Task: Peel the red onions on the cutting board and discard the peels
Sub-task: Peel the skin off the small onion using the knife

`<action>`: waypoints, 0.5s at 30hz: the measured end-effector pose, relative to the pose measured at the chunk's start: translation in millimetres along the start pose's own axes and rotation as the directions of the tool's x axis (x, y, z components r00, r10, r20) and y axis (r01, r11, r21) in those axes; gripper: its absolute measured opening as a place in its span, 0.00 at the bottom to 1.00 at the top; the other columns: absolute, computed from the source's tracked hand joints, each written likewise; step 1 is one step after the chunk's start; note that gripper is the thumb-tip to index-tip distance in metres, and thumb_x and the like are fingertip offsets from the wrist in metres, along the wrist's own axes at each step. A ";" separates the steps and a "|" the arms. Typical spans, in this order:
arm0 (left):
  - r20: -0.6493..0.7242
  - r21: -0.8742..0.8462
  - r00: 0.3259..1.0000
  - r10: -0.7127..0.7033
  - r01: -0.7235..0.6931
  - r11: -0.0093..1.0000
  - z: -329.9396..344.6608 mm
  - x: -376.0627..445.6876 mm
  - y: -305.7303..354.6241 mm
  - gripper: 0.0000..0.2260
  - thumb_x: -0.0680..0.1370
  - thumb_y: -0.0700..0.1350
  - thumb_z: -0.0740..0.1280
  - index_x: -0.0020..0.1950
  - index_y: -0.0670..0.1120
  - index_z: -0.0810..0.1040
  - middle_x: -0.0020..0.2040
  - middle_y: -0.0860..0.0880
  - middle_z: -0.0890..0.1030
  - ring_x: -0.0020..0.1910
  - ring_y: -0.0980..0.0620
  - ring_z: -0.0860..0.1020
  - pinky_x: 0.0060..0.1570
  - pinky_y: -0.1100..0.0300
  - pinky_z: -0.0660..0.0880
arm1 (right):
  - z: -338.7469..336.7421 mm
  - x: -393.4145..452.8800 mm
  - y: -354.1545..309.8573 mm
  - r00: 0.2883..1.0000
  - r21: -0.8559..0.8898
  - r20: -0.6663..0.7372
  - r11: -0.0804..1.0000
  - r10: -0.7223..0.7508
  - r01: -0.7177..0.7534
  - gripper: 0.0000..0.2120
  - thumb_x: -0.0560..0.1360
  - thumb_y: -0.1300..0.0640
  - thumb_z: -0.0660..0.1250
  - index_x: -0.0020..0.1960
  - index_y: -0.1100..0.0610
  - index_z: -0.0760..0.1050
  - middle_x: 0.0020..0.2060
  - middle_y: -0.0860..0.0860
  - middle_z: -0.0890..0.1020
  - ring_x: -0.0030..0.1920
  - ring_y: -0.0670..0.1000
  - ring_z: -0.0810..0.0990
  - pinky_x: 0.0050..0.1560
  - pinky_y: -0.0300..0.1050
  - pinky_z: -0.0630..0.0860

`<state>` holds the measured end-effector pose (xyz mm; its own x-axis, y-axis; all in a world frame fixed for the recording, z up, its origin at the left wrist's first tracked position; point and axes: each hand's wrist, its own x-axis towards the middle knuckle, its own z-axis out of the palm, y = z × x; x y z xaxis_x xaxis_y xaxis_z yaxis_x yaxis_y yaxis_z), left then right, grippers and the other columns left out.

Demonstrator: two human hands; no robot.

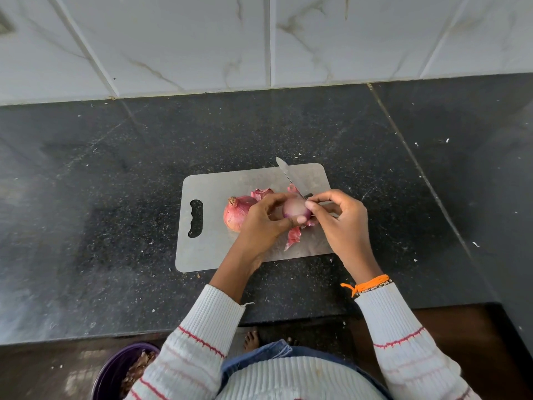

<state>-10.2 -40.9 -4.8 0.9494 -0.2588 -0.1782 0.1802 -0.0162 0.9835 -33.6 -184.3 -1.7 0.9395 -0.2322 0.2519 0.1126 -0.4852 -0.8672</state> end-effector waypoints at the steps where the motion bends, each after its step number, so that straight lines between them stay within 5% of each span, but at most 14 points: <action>1: 0.002 0.004 1.000 0.001 -0.001 1.000 0.6 -0.5 0.4 0.23 0.64 0.42 0.76 0.58 0.43 0.77 0.54 0.46 0.80 0.53 0.51 0.79 0.58 0.54 0.76 | 0.6 0.4 0.9 1.000 -0.019 -0.007 1.000 -0.002 0.002 0.01 0.72 0.61 0.70 0.44 0.57 0.79 0.39 0.46 0.80 0.42 0.45 0.80 0.43 0.37 0.78; 5: 0.026 -0.028 1.000 -0.004 0.005 1.000 1.5 -0.5 0.8 0.21 0.68 0.34 0.73 0.60 0.43 0.76 0.55 0.46 0.79 0.54 0.51 0.79 0.58 0.56 0.76 | 1.8 0.3 4.0 1.000 -0.068 -0.023 0.998 0.008 -0.010 0.02 0.74 0.61 0.67 0.47 0.58 0.78 0.41 0.46 0.78 0.42 0.42 0.78 0.41 0.29 0.75; 10: 0.078 -0.177 0.996 -0.031 0.044 0.983 -1.2 -3.2 2.7 0.19 0.72 0.30 0.67 0.62 0.41 0.73 0.56 0.47 0.79 0.56 0.50 0.79 0.56 0.57 0.77 | 0.9 3.1 12.6 0.995 -0.040 -0.050 0.995 0.084 -0.086 0.03 0.74 0.63 0.67 0.44 0.57 0.76 0.41 0.51 0.81 0.42 0.50 0.81 0.42 0.45 0.80; 13: 0.085 -0.289 0.994 -0.065 0.087 0.953 -1.8 -3.5 3.2 0.16 0.73 0.30 0.65 0.59 0.43 0.74 0.54 0.47 0.80 0.52 0.48 0.81 0.49 0.57 0.80 | 0.4 2.3 10.3 0.992 -0.041 -0.015 0.991 0.126 -0.126 0.06 0.73 0.65 0.68 0.45 0.55 0.77 0.42 0.49 0.82 0.43 0.47 0.81 0.41 0.34 0.78; 15: 0.061 -0.289 0.996 -0.069 0.083 0.954 -2.3 -2.2 2.0 0.15 0.73 0.30 0.65 0.56 0.44 0.75 0.51 0.48 0.80 0.51 0.48 0.81 0.49 0.56 0.80 | 1.2 1.4 5.9 0.993 -0.004 -0.007 0.993 0.122 -0.122 0.07 0.74 0.67 0.65 0.46 0.56 0.78 0.43 0.49 0.82 0.44 0.46 0.81 0.43 0.36 0.79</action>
<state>-11.3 -38.2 -2.5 0.9173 -0.3153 -0.2431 0.3255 0.2422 0.9140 -31.3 -186.4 -6.9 0.9439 -0.2954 0.1474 -0.0042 -0.4570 -0.8895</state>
